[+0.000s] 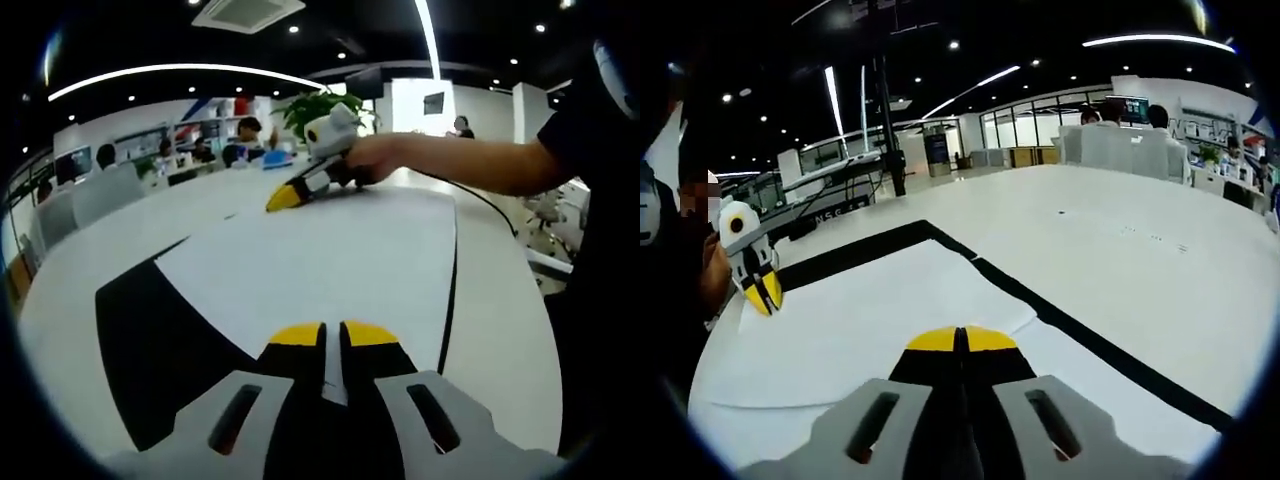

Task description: Flip through the bound document one page at a time

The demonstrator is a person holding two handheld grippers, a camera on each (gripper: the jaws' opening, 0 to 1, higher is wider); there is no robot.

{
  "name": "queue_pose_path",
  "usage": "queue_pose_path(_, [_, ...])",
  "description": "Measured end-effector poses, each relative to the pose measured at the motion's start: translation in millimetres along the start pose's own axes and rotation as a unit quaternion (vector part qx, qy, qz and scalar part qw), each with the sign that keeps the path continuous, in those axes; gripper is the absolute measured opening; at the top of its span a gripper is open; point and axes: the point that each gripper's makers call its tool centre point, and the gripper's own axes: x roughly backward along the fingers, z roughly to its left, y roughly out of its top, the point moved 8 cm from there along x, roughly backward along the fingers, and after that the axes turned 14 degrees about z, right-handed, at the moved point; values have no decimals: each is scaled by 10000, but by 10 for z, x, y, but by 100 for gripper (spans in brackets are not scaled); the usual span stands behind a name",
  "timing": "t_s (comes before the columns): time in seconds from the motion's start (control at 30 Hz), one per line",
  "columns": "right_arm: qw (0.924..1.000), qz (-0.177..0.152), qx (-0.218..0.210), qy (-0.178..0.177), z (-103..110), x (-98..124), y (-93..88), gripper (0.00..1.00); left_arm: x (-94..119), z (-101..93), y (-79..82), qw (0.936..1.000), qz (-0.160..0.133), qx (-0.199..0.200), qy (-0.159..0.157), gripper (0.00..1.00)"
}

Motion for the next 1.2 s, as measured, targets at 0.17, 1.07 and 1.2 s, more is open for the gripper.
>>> queue_pose_path(0.17, [10000,-39,-46,-65,-94,-74,60,2,-1,2,3,10000,16,12,6,9])
queue_pose_path(1.07, [9994,-31,349,25,157,-73,42,2,-16,-11,7,9997,-21,200,134,9])
queue_pose_path(1.2, [9990,-76,441,59,327,54,-42,2,-16,-13,5,9997,-32,183,148,9])
